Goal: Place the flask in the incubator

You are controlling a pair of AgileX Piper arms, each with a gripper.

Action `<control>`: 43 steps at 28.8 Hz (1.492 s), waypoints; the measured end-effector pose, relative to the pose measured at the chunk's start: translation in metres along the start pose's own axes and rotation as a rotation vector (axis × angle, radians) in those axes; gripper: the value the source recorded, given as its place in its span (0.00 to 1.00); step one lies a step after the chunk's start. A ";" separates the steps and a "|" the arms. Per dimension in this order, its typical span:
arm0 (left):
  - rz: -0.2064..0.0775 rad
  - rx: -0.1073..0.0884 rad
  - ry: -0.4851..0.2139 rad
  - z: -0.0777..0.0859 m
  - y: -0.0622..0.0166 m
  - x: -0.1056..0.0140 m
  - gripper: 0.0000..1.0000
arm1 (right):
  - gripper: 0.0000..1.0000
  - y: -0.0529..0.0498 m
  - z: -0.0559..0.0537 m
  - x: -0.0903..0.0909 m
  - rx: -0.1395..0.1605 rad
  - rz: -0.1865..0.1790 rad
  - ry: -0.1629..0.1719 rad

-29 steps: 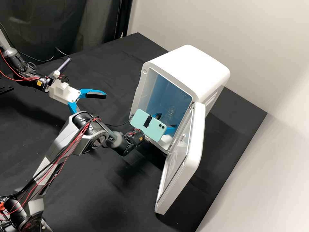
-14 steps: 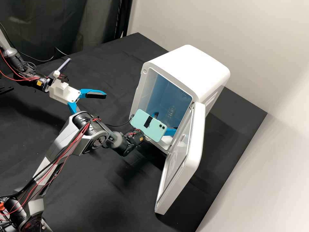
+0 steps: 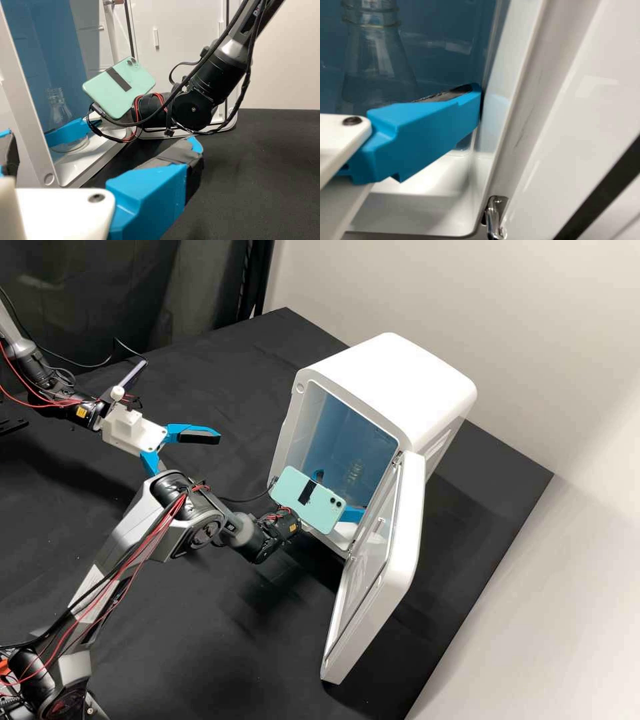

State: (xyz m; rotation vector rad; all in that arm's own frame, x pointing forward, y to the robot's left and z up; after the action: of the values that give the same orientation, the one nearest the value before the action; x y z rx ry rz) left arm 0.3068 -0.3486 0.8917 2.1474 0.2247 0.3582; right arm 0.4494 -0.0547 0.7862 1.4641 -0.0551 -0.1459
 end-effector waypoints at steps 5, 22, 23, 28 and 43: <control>0.000 0.000 0.000 0.000 0.0000 0.000 1.00 | 1.00 0.000 0.000 0.000 0.000 0.000 0.000; 0.000 0.000 0.000 0.000 0.0000 0.000 1.00 | 1.00 0.000 0.000 0.000 0.000 0.000 0.000; 0.000 0.000 0.000 0.000 0.0000 0.000 1.00 | 1.00 0.000 0.000 0.000 0.000 0.000 0.000; 0.000 0.000 0.000 0.000 0.0000 0.000 1.00 | 1.00 0.000 0.000 0.000 0.000 -0.001 -0.001; 0.000 0.000 0.000 0.000 0.0000 0.000 1.00 | 1.00 -0.011 0.007 -0.045 0.012 -0.028 -0.019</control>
State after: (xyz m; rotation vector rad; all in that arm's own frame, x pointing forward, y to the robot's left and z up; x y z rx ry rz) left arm 0.3068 -0.3486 0.8917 2.1474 0.2247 0.3582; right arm 0.4036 -0.0565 0.7783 1.4761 -0.0512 -0.1825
